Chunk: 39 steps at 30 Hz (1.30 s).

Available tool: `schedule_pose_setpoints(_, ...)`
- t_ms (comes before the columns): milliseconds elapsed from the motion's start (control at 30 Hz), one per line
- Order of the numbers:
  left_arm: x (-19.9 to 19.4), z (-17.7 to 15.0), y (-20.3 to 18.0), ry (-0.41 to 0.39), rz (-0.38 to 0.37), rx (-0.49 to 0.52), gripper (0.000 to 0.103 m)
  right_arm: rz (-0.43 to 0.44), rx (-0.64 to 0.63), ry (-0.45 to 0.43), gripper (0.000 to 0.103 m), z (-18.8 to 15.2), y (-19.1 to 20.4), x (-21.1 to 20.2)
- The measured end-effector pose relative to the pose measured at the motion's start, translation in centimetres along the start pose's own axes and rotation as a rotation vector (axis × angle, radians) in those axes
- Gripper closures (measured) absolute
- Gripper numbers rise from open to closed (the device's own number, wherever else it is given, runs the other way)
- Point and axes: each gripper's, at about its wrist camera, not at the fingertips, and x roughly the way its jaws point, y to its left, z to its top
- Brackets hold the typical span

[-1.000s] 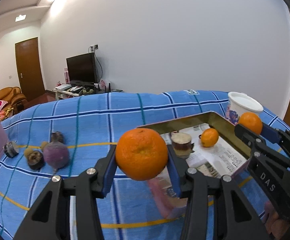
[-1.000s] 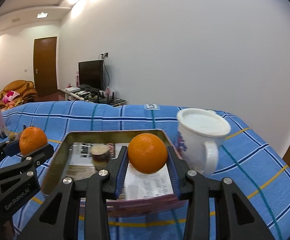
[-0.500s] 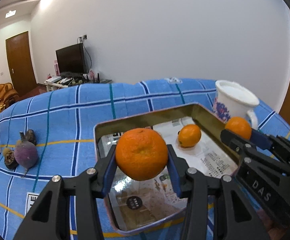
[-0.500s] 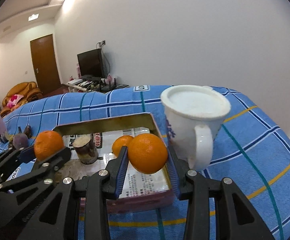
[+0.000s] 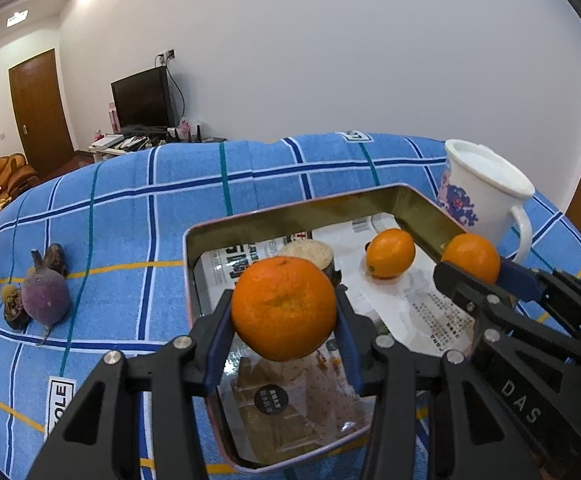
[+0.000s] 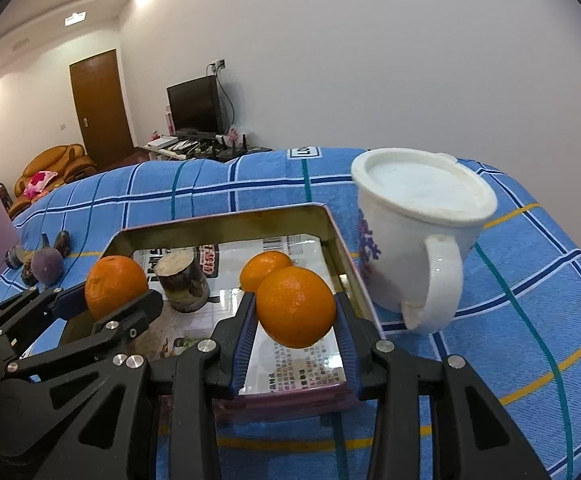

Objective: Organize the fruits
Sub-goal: 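Open the right tool to drop its orange while the left tool releases its orange into the tin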

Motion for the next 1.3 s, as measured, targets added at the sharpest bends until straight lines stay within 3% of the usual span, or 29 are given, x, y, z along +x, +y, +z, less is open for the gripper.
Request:
schedule_pose_setpoints(367, -0.1, -0.1, -0.5, -0.010, 0.015, 0.019, 0.052, 0.014, 0.020, 0.020, 0.060, -0.2, -0.1, 0.1)
schedule_pose_setpoints(433, -0.3, -0.1, -0.4, -0.016, 0.013, 0.019, 0.048, 0.013, 0.036, 0.017, 0.060, -0.3, -0.4, 0.0)
schedule_pose_setpoints(767, -3.0, -0.3, 0.2, -0.154, 0.038, -0.011, 0.000, 0.014, 0.171, -0.093, 0.060, -0.4, -2.8, -2.1)
schedule_pose_setpoints(900, -3.6, -0.2, 0.4, -0.171, 0.012, -0.023, 0.000, -0.001, 0.200, -0.157, 0.060, -0.4, -3.2, -3.2)
schedule_pose_setpoints(1300, -4.5, -0.6, 2.5, -0.221, 0.162, 0.002, 0.000, -0.079, 0.113, -0.443, 0.057, -0.9, -1.2, -7.5)
